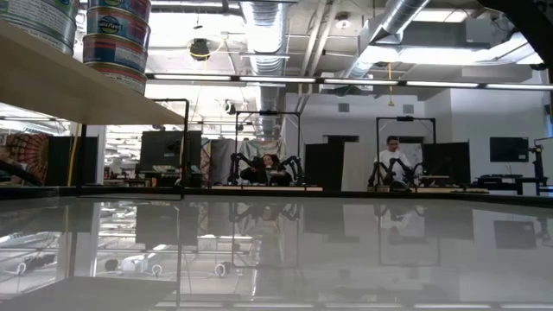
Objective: Stack canned seafood by type on shelf
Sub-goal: Stack the blue tuna can on top of the blue tuna can on the shelf
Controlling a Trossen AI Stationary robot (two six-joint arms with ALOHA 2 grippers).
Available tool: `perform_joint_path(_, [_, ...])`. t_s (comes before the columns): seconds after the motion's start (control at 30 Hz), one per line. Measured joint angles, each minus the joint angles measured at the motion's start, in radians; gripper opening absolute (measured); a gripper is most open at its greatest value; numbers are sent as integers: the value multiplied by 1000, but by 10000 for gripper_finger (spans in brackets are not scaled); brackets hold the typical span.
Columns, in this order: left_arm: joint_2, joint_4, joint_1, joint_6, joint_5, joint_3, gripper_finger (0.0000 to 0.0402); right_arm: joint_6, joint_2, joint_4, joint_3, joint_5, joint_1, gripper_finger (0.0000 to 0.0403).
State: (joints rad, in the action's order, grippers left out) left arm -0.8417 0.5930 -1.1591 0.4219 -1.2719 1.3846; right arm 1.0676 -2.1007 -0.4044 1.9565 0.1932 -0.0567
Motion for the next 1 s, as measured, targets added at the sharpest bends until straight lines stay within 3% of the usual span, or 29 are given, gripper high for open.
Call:
perform_joint_path(0.17, [41,-21,0,-98,32,0,332,39,-15,-7,1,6,-9,229])
perform_joint_path(0.3, [36,-28,0,-105,37,0,332,55,-15,-3,1,101,-26,230])
perform_joint_path(0.57, [30,-30,0,-196,35,0,332,20,-15,-80,1,149,-52,232])
perform_joint_path(0.83, [30,-38,0,-147,-18,0,332,-16,-15,-171,1,250,-79,232])
perform_joint_path(1.0, [30,-74,0,-50,-35,0,332,-14,-15,-176,1,253,-76,232])
